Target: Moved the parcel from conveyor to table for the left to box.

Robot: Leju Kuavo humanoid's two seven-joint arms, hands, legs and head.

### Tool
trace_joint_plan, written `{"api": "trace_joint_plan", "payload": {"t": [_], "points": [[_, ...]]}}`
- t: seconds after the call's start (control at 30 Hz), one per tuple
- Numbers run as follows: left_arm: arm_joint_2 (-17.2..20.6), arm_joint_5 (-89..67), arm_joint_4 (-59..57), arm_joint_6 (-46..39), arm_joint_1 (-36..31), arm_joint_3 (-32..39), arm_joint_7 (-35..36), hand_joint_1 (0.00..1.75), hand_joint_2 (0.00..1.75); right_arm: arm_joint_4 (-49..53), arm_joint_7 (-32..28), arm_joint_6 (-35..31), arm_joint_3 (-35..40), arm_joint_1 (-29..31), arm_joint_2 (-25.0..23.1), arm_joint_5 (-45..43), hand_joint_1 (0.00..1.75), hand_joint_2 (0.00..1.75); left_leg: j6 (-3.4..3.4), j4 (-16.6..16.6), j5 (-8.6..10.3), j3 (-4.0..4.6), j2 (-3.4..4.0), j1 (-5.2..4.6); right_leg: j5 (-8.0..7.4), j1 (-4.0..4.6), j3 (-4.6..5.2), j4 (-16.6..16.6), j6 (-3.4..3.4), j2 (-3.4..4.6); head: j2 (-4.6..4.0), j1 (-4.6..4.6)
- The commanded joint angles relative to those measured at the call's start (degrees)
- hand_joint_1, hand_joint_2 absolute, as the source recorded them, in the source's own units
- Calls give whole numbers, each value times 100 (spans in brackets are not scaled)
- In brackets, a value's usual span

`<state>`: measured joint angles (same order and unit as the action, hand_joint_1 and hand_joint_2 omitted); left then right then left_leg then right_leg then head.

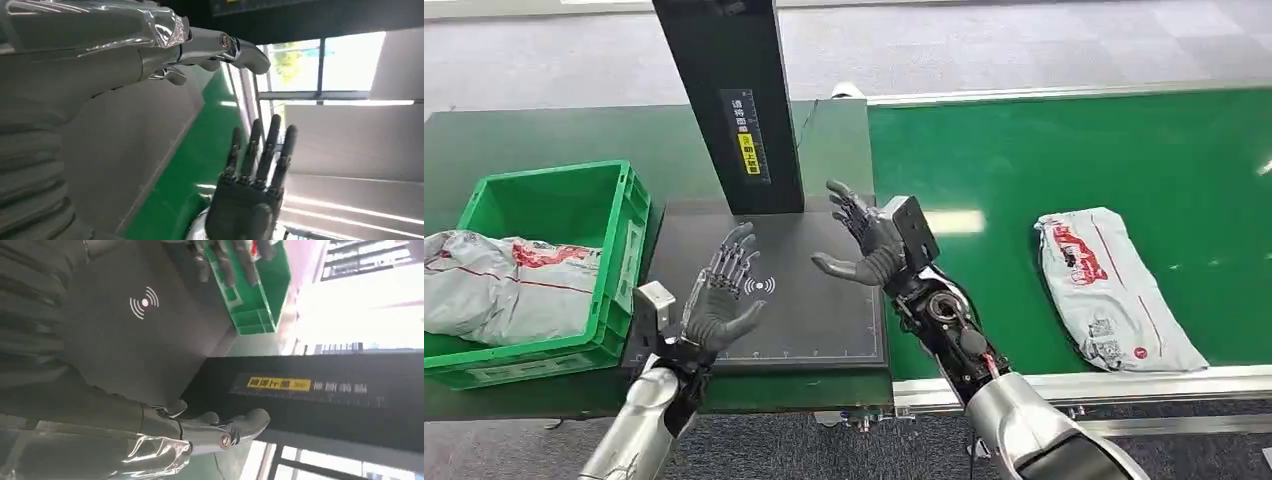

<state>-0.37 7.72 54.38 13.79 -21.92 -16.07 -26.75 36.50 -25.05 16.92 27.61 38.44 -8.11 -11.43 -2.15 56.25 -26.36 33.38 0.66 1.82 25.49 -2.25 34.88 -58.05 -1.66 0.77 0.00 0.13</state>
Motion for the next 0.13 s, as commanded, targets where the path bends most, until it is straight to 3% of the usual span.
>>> {"api": "trace_joint_plan", "payload": {"t": [0.03,0.13], "points": [[13,-8,-372,-135,-71,-85,62,0,175,-408,188,48,-49,254,-56,-233,0,175,9,-2,-3,-9,-3,-1,3,2,-9,3,10,-5,0,0],[28,-56,-388,-113,-101,-84,70,0,175,-473,211,253,54,277,-35,-319,0,175,10,-2,-3,-9,-4,-1,3,2,-10,2,11,-6,0,0]]}}
